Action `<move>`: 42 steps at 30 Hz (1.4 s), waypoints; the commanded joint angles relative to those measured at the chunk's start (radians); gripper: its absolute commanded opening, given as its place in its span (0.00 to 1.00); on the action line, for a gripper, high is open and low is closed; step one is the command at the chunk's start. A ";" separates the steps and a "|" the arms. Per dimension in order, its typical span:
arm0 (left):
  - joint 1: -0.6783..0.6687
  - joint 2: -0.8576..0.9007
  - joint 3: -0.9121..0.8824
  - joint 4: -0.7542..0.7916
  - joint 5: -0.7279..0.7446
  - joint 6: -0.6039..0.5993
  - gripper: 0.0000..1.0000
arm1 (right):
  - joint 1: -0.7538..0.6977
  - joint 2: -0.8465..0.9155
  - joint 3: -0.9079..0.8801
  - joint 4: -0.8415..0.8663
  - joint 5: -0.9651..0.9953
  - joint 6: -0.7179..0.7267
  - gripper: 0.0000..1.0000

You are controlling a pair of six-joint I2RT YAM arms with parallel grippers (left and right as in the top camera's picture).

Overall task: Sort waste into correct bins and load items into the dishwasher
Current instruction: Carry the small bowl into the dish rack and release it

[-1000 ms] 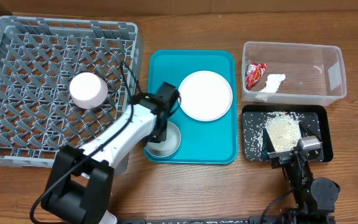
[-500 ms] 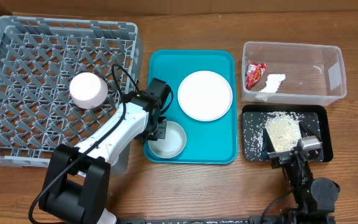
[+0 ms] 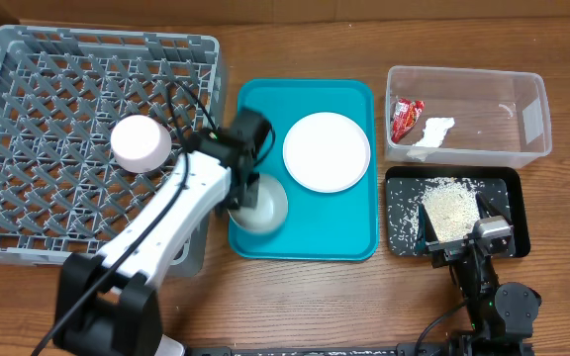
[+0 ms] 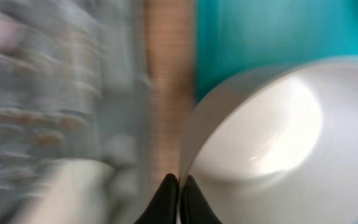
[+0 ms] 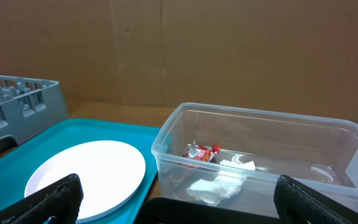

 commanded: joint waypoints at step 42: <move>0.581 0.257 0.181 0.556 -1.151 0.541 0.04 | -0.008 -0.011 -0.011 0.006 -0.002 0.000 1.00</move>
